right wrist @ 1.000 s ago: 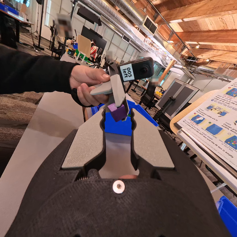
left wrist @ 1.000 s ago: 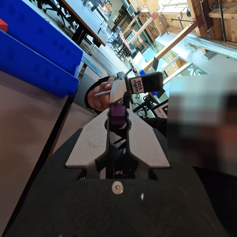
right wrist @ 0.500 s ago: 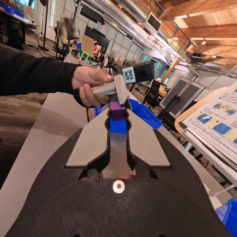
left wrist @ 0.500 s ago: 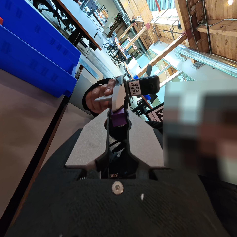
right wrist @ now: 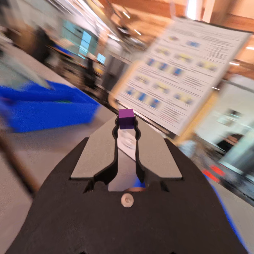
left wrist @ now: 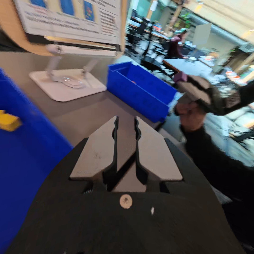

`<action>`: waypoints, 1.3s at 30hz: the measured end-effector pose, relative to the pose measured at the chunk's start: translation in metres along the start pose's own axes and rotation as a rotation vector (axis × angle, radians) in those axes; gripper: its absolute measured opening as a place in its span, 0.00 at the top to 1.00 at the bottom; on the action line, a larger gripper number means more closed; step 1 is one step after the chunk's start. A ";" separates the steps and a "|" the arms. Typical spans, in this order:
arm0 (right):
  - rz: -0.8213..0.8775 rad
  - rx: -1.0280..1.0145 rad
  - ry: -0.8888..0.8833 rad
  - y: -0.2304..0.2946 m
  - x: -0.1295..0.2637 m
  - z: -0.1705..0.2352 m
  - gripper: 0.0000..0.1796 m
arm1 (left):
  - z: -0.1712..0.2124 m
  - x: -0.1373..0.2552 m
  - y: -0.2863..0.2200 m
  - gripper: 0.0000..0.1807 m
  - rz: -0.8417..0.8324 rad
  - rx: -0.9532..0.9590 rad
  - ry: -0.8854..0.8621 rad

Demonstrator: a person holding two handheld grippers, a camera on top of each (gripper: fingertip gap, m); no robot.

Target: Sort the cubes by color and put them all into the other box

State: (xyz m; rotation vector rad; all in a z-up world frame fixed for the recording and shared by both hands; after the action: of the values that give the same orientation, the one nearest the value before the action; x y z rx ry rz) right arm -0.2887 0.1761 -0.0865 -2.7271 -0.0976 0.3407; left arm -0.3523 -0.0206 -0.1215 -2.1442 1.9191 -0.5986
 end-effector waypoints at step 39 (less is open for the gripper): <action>-0.141 0.035 0.476 0.119 -0.065 0.073 0.68 | 0.055 0.093 0.096 0.82 -0.859 -0.291 -0.145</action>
State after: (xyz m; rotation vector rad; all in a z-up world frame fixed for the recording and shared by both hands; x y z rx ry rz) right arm -0.3676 0.0857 -0.1838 -2.6677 -0.1486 -0.3435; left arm -0.4084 -0.1315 -0.1951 -3.0776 0.9827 -0.2635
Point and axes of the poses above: each gripper's, where its closed fingertips meet, x back along the fingers, z out of its underside, y = z × x across the jaws, the point moved 2 cm from there along x, back along the fingers, and after that the axes turned 12 degrees about z, right-handed, at the moved point
